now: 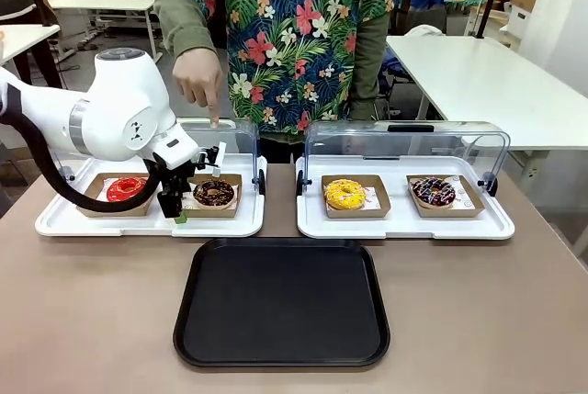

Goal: Move the second donut from the left to the tray.
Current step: Pick up the Paper togo box containing the Donut indicated by the person and place it on the Handle tray.

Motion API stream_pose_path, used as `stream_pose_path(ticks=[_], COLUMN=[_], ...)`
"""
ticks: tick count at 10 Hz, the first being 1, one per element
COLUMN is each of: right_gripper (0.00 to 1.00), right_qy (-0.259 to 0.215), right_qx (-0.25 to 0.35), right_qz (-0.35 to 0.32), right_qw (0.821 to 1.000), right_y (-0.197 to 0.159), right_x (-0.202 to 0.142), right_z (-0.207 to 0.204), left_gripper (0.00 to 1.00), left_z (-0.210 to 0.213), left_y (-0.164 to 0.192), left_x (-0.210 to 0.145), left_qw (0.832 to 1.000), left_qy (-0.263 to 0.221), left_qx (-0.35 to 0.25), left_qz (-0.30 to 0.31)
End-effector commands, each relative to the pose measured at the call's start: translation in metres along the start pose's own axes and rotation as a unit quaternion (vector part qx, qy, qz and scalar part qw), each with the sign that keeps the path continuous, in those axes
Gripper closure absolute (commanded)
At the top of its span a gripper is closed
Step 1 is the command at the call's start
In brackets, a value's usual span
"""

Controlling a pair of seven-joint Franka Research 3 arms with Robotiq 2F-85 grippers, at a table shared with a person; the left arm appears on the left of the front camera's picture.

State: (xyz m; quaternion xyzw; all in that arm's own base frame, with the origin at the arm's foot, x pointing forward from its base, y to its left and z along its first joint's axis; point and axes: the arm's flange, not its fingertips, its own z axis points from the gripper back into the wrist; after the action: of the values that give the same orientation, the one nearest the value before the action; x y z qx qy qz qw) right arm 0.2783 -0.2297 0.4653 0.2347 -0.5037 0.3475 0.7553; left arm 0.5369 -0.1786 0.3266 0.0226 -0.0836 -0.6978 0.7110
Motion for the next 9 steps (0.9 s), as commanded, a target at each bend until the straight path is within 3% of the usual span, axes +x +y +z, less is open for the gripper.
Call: stream_pose_path(ticks=[1,9], right_gripper=[0.00,0.00], right_qy=[-0.017,-0.017], right_qx=[-0.004,-0.004], right_qz=[0.013,0.013], right_qw=[1.000,1.000], right_y=[-0.0022,-0.0022], right_x=[0.0010,0.0010], right_z=[-0.0012,-0.0012], left_gripper=[0.00,0.00], left_z=[-0.0037,-0.0128], left_y=[0.0067,0.0126], left_x=[0.0025,0.0033], left_qw=[1.000,1.000], left_qy=[0.013,0.017], left_qx=[0.007,-0.004], left_qz=[0.010,0.012])
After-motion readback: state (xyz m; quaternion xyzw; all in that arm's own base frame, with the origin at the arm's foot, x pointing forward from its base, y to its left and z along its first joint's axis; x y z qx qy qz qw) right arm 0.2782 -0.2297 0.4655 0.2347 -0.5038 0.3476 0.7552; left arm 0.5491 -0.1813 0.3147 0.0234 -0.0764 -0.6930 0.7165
